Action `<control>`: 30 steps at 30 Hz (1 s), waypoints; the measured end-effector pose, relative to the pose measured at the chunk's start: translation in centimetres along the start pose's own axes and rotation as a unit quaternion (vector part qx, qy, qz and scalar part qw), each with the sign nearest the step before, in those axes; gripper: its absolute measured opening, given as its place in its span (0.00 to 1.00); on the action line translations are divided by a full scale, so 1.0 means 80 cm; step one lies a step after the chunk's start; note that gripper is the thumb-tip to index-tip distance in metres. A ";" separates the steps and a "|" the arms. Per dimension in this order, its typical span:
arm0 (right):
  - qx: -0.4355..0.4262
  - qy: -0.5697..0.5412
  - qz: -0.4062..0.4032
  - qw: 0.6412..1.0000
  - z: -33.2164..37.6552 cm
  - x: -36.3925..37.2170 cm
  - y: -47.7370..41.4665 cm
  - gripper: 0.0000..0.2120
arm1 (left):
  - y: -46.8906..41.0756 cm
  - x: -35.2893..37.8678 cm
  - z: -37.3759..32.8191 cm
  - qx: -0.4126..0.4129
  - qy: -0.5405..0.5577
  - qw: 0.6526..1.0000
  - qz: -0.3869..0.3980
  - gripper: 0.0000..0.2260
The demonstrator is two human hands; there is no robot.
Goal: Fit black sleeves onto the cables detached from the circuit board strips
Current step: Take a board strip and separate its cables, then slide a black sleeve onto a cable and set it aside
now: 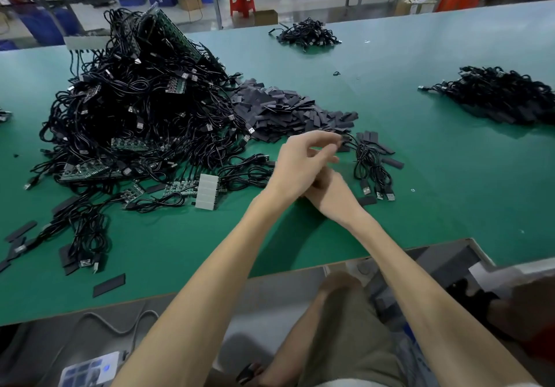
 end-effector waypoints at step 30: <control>-0.008 -0.091 0.012 0.996 0.008 -0.004 0.008 0.08 | 0.131 -0.069 0.057 -0.042 -0.346 0.923 -0.165 0.24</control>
Point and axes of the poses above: each hand's wrist, its own y-axis away from the middle knuckle, its own x-axis out of the palm, z = x × y, the point moved 4 cm from there along -y, towards the middle knuckle, and after that the axes turned 11 degrees about z, right-handed, at the moved point
